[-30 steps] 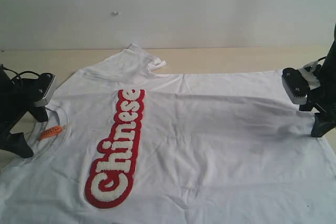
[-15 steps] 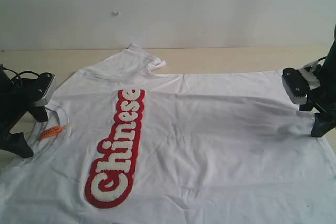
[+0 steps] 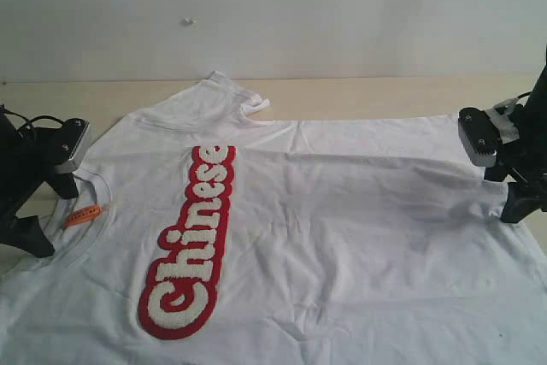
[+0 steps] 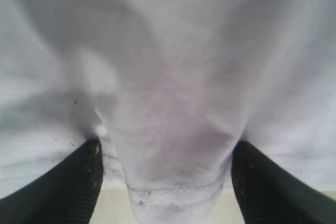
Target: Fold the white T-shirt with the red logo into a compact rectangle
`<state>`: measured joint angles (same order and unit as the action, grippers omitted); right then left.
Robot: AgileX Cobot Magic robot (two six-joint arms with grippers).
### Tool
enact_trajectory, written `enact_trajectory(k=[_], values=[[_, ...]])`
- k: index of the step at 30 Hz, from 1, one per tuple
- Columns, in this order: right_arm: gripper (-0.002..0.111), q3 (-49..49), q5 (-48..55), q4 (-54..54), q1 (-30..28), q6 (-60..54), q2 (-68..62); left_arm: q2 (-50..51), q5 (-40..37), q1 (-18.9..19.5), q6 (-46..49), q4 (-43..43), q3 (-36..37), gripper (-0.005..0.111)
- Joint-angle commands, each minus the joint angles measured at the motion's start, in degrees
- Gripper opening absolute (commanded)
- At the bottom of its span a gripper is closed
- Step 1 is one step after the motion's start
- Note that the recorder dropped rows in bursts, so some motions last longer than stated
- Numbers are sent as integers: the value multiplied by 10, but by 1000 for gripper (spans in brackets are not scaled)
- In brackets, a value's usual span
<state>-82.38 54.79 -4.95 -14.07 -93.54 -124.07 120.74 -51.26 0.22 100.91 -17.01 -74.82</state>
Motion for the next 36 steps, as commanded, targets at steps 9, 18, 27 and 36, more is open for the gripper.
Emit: enact_trajectory(k=[9,18,27,36], values=[[67,3,-24,-11,0,37,-7,11,6,-1,0,-4,8,94],[65,3,-41,-11,0,69,-7,11,6,-1,0,-4,8,94],[65,3,-41,-9,0,67,-7,11,6,-1,0,-4,8,94],[65,3,-42,-11,0,66,-7,11,6,-1,0,-4,8,94]])
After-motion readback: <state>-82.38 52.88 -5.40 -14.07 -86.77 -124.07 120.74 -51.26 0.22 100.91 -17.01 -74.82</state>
